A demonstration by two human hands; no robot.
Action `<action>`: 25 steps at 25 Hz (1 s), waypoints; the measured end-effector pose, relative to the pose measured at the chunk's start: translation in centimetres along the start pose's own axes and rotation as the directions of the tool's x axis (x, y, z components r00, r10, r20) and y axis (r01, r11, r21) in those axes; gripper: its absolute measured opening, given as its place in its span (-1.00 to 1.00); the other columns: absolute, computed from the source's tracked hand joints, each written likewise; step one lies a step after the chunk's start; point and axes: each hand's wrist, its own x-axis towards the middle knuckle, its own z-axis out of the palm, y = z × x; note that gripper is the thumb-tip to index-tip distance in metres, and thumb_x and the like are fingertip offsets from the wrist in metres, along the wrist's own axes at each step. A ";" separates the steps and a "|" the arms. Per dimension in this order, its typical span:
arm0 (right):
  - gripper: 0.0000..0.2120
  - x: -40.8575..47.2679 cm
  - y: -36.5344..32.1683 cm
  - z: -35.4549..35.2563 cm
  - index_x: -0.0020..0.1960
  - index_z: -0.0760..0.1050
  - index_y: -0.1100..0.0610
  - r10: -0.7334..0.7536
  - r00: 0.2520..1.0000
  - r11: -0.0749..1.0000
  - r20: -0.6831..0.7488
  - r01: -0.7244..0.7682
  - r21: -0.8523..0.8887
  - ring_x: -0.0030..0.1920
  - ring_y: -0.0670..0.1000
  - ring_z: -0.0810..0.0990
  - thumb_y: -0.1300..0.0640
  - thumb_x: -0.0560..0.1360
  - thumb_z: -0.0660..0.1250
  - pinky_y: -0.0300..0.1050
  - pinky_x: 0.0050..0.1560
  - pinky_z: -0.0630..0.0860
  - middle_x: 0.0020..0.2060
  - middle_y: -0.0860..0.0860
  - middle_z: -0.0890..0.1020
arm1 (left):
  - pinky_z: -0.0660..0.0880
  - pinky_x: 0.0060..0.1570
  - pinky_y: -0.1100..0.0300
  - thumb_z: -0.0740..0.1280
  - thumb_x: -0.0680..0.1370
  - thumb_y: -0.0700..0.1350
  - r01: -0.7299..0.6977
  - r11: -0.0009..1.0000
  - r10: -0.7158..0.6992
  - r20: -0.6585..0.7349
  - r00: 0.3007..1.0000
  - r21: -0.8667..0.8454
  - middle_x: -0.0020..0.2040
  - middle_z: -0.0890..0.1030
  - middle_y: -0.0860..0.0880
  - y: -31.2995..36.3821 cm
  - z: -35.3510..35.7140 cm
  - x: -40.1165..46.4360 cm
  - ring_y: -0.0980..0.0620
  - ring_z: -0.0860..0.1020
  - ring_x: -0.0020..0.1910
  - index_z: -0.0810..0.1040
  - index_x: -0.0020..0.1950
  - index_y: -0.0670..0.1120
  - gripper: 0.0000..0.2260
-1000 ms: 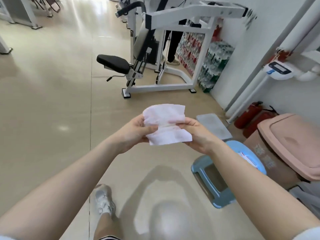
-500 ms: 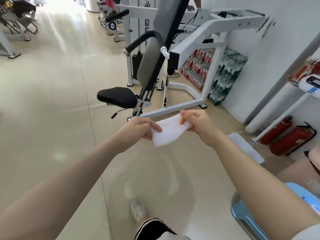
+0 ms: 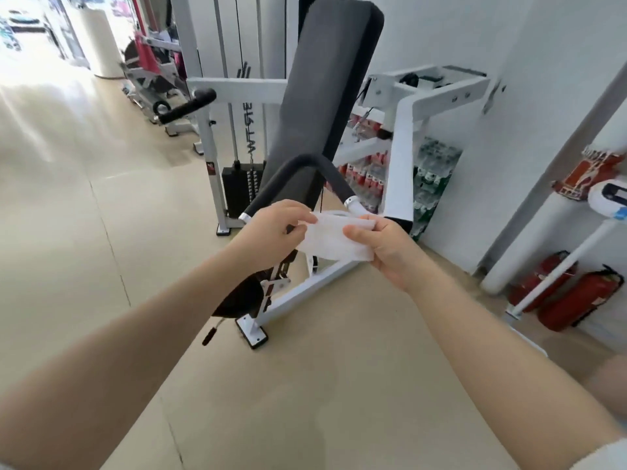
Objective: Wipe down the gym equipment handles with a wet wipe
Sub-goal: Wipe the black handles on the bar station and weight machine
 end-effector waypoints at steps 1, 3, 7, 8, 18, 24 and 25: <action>-0.97 1.5 -0.8 0.8 -0.08 0.52 0.14 -0.014 0.999 1.000 -0.029 0.013 -0.011 -0.06 0.08 0.54 0.20 0.48 0.33 -0.11 -0.10 0.47 -0.09 0.09 0.58 | 0.35 0.19 0.26 0.19 0.57 -0.19 -0.030 1.000 0.030 -0.014 0.999 -0.003 0.27 0.47 0.03 -1.3 -1.0 2.2 0.09 0.45 0.18 0.56 0.18 -0.05 -0.76; -0.95 3.9 -1.9 2.0 -0.15 0.48 0.08 -0.020 0.991 1.000 -0.129 0.018 -0.018 -0.14 0.05 0.53 0.18 0.49 0.32 -0.17 -0.17 0.44 -0.17 0.04 0.57 | 0.34 0.21 0.23 0.20 0.56 -0.20 -0.087 0.996 0.087 0.001 0.996 0.000 0.25 0.49 -0.01 -3.7 -2.2 6.3 0.02 0.46 0.21 0.54 0.20 -0.05 -0.75; -0.89 8.0 -2.9 4.5 -0.20 0.42 0.06 -0.033 0.849 0.997 -0.527 0.062 0.038 -0.18 0.01 0.50 0.17 0.50 0.29 -0.19 -0.21 0.40 -0.22 0.01 0.52 | 0.27 0.16 0.27 0.22 0.56 -0.19 -0.251 0.963 0.236 0.137 0.962 0.103 0.29 0.47 -0.03 -8.0 -3.1 13.8 -0.02 0.42 0.27 0.45 0.30 -0.05 -0.69; -0.90 9.1 -3.2 5.1 -0.18 0.40 0.08 -0.086 0.744 0.993 -0.662 0.117 0.002 -0.19 -0.02 0.47 0.16 0.51 0.28 -0.22 -0.20 0.39 -0.20 -0.01 0.50 | 0.28 0.21 0.23 0.23 0.56 -0.19 -0.307 0.945 0.284 0.177 0.942 0.118 0.32 0.46 -0.03 -9.2 -3.2 15.6 -0.03 0.39 0.30 0.44 0.31 -0.05 -0.68; -0.48 16.5 -1.3 7.8 0.45 0.13 0.05 -0.223 0.806 0.587 -0.548 -0.338 -0.735 0.43 0.13 0.26 -0.07 0.56 0.16 -0.07 0.34 0.23 0.45 0.10 0.26 | 0.46 0.14 -0.04 0.19 0.56 -0.20 -0.591 0.806 0.541 0.392 0.744 0.009 0.27 0.51 -0.06 -12.8 -2.0 27.5 -0.12 0.47 0.21 0.39 0.33 -0.05 -0.66; -0.59 19.4 -1.7 6.2 0.35 0.23 0.20 -0.176 0.787 0.156 -0.592 -0.571 -0.806 0.15 0.20 0.46 0.02 0.58 0.13 0.04 0.12 0.38 0.21 0.18 0.49 | 0.53 0.01 -0.02 0.25 0.54 -0.15 -0.569 0.821 0.529 0.437 0.728 -0.046 0.11 0.60 -0.06 -12.4 -2.4 29.2 -0.11 0.55 0.04 0.47 0.28 0.02 -0.70; -0.62 21.1 -1.8 6.6 0.32 0.25 0.20 -0.197 0.798 0.148 -0.570 -0.550 -0.822 0.16 0.20 0.46 0.02 0.59 0.13 0.03 0.12 0.38 0.21 0.17 0.49 | 0.53 0.00 -0.02 0.26 0.54 -0.14 -0.564 0.824 0.524 0.437 0.731 -0.044 0.09 0.61 -0.06 -12.6 -2.3 29.4 -0.11 0.55 0.04 0.47 0.27 0.03 -0.70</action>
